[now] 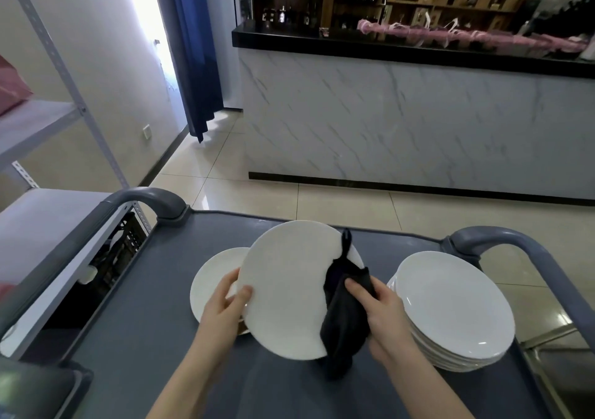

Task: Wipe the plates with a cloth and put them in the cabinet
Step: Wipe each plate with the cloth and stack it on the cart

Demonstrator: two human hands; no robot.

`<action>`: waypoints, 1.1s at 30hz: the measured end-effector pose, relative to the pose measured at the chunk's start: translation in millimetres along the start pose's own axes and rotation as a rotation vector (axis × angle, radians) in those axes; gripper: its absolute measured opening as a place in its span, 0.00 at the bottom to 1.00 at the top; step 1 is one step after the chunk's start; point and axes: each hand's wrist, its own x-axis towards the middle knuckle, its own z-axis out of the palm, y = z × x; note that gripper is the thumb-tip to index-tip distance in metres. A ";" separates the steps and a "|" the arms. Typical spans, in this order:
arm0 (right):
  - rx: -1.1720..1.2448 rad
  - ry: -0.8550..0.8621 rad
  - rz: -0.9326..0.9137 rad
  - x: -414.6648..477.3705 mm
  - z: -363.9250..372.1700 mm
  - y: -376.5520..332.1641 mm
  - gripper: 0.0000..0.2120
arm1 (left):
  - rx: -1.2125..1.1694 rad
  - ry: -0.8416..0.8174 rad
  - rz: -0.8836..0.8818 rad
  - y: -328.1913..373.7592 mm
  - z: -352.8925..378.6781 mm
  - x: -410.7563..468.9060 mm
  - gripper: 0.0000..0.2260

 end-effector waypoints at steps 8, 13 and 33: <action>-0.248 -0.130 -0.017 -4.3 -10.2 0.3 0.04 | 0.182 0.048 0.144 5.6 3.9 -2.2 0.12; -0.819 -0.458 -0.301 3.8 16.7 -46.6 0.08 | 0.641 -0.415 0.234 33.1 8.2 1.3 0.17; -0.523 -0.139 -0.278 -15.9 -9.8 -5.5 0.09 | 0.383 -0.029 0.088 18.0 -1.2 9.2 0.09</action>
